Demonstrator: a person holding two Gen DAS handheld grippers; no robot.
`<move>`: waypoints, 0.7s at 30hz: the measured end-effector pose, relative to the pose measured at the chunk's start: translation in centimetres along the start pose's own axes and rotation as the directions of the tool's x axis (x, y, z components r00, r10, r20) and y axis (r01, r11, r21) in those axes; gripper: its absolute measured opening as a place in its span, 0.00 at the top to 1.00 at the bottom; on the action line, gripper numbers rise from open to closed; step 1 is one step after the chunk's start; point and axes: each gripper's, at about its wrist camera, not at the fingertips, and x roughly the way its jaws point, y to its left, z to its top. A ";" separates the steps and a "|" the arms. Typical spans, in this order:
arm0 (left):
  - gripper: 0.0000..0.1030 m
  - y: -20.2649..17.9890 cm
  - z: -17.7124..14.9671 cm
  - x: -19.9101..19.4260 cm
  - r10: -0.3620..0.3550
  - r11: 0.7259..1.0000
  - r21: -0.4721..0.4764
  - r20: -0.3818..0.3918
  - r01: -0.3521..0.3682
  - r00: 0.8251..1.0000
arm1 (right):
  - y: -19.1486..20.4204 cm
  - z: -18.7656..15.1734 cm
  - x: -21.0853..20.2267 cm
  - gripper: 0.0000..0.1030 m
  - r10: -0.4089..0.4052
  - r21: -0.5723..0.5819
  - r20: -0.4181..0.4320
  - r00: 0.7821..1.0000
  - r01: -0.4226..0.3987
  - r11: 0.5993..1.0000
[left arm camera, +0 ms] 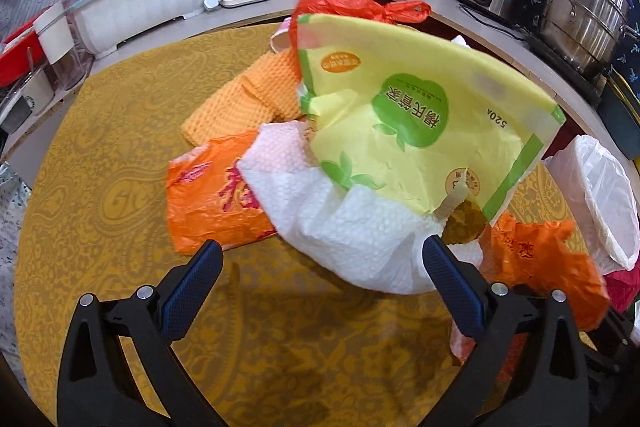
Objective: Collect trash
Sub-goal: 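Grasp the orange printed bag with the right tool while the left tool grasps white tissue, then lift the orange bag and white tissue and carry both toward the trash bin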
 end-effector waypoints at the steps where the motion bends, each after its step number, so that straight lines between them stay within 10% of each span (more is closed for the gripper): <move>1: 0.11 -0.1 0.0 0.3 -0.001 1.000 0.003 -0.005 0.001 1.000 | -0.3 0.1 -0.2 0.70 -0.001 0.004 0.002 1.000 0.001 1.000; 11: 0.84 -0.7 0.0 1.1 -0.094 0.994 0.043 -0.050 0.096 0.994 | -2.7 1.3 -2.3 0.72 -0.028 0.044 0.039 0.999 0.026 0.999; 21: 0.90 0.7 0.1 -5.7 -0.150 0.988 0.034 0.035 0.149 0.988 | -3.6 2.4 -6.0 0.72 -0.023 0.055 0.125 0.992 0.016 0.998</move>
